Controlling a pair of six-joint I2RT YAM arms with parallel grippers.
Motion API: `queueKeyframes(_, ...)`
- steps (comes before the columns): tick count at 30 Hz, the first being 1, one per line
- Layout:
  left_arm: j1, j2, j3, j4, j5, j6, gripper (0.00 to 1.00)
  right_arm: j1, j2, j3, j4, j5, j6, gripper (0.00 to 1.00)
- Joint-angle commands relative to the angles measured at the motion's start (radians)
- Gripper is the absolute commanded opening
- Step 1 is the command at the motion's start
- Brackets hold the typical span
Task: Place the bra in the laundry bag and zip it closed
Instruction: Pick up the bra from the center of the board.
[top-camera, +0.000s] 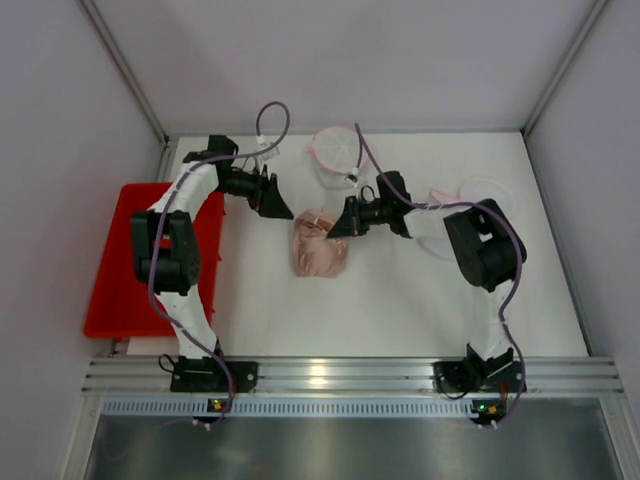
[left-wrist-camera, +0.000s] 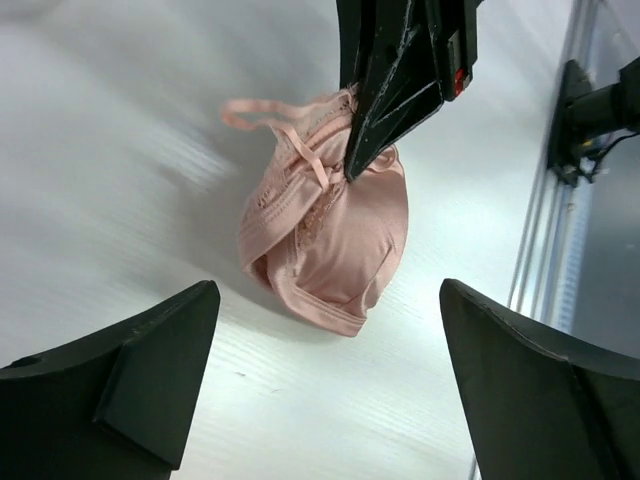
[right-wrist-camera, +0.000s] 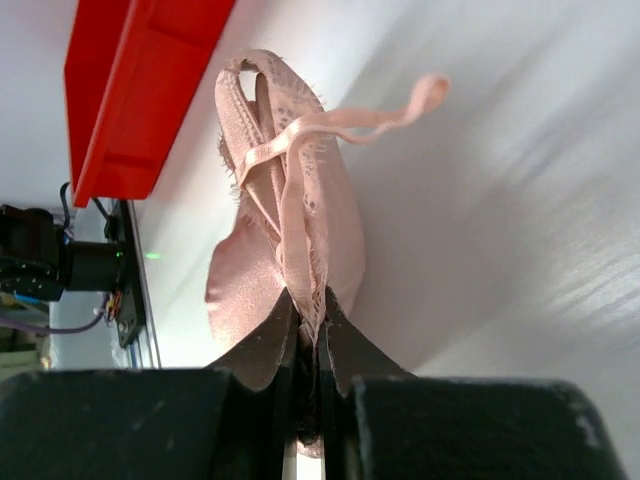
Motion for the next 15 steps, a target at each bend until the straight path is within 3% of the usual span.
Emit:
queueKeyframes(1, 0.006, -0.152, -0.038, 0.004, -0.069, 0.118, 0.98, -0.001, -0.122, -0.025, 0.025, -0.053, -0.079, 0.00)
queueKeyframes(10, -0.002, -0.257, -0.133, 0.003, -0.024, 0.254, 0.98, 0.011, -0.288, -0.086, -0.061, -0.128, -0.174, 0.00)
queueKeyframes(15, -0.102, -0.316, -0.190, 0.003, -0.038, 0.308, 0.98, 0.051, -0.352, -0.088, -0.170, -0.134, -0.280, 0.00)
